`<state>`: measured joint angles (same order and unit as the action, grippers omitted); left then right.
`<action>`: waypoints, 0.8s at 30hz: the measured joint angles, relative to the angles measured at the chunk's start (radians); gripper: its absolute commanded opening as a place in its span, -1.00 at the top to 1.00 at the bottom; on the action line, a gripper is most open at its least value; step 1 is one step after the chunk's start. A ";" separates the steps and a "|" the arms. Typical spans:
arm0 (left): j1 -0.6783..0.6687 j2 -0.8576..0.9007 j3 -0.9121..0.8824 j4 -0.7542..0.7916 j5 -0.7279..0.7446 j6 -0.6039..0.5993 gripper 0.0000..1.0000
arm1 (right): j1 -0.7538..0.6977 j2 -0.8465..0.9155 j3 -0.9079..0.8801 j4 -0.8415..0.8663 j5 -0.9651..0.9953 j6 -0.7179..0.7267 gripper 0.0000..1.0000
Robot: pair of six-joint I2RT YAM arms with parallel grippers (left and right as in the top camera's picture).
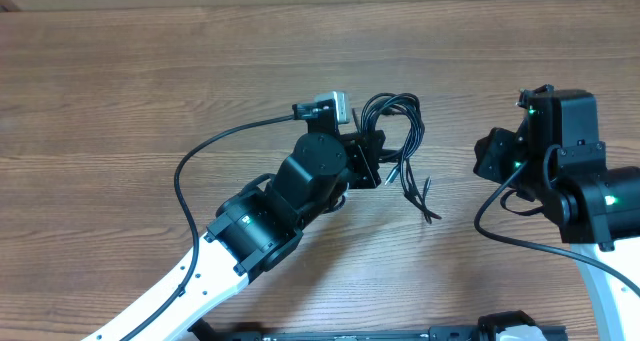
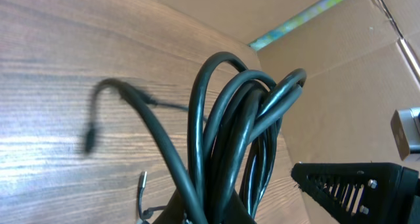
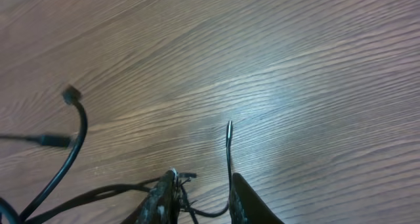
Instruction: Untangle cables
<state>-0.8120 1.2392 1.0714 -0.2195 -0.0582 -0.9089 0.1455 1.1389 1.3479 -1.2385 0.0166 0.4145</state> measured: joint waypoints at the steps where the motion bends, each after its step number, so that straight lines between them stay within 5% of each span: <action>1: 0.000 0.000 0.000 0.003 0.000 0.017 0.92 | 0.000 0.000 0.000 0.000 -0.009 -0.003 0.54; 6: 0.000 0.000 0.000 0.022 -0.003 0.123 0.92 | 0.000 -0.008 0.000 0.014 -0.089 -0.060 0.36; 9: 0.000 0.000 0.000 0.037 -0.002 0.191 0.92 | 0.000 -0.035 0.000 0.035 -0.169 -0.118 -0.57; 11: 0.000 0.000 0.000 0.061 0.012 0.245 0.92 | 0.000 -0.063 0.000 0.042 -0.221 -0.163 -0.87; 24: 0.000 0.000 0.000 0.169 0.241 0.487 0.92 | 0.000 -0.249 0.000 0.040 -0.328 -0.255 -1.00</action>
<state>-0.8120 1.2392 1.0714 -0.0509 0.1833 -0.4217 0.1455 0.8898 1.3479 -1.1980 -0.3115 0.1593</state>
